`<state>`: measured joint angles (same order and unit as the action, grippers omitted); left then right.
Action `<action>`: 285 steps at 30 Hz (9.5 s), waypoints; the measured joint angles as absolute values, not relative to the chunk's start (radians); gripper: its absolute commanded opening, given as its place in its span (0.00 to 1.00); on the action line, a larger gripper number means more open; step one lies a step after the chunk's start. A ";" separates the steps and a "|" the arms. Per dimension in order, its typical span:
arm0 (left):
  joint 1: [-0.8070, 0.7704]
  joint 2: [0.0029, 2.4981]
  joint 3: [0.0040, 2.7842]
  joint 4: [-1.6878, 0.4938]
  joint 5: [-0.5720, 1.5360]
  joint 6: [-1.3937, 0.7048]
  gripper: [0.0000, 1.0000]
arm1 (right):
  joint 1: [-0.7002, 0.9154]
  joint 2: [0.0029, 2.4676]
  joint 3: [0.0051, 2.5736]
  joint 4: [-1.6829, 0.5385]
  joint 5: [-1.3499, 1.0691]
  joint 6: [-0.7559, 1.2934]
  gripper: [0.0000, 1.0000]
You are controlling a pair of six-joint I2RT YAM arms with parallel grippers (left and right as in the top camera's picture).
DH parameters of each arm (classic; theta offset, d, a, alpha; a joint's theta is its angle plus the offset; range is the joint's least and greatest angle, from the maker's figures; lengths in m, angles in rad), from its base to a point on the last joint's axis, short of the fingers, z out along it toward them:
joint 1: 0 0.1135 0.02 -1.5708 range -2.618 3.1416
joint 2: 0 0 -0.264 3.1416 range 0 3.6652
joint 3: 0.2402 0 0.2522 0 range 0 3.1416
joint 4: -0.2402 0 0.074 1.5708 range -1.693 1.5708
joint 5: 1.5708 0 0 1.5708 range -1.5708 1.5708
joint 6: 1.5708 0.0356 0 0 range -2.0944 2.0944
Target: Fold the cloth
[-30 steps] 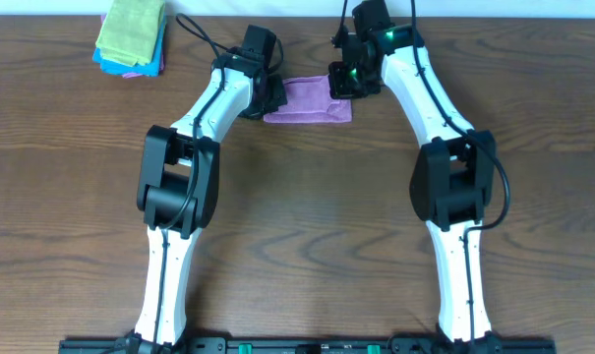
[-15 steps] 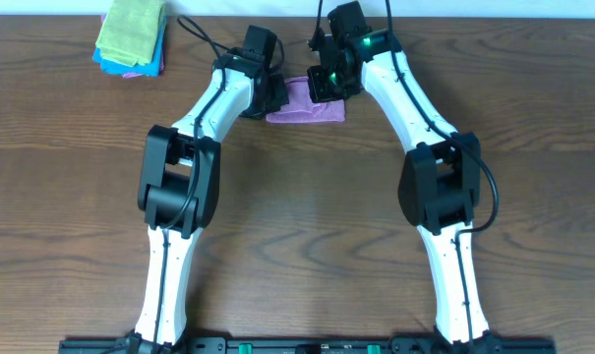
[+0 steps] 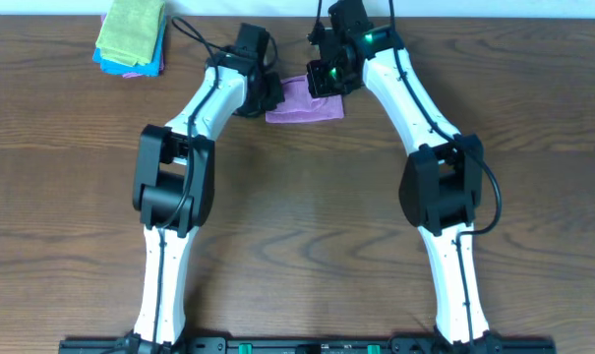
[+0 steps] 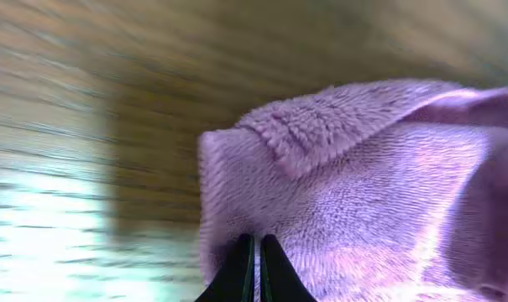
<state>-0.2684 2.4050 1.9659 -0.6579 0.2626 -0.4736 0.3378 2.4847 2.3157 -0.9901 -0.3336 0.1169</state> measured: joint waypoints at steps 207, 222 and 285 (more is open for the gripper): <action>-0.184 2.447 1.860 -0.416 0.697 -0.659 0.06 | 0.213 2.507 2.071 -0.760 -0.399 0.293 0.01; -0.088 2.468 2.130 -0.345 0.760 -0.733 0.06 | 0.143 2.513 2.426 -1.108 -0.273 0.156 0.01; 0.256 2.468 2.377 -0.629 0.329 -0.751 0.09 | 0.194 2.513 2.526 -1.275 -0.242 0.101 0.01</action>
<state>0.2558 2.4680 2.3772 -0.6292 0.3286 -0.7509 0.1936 2.5134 2.5256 -1.2747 -0.2417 0.1013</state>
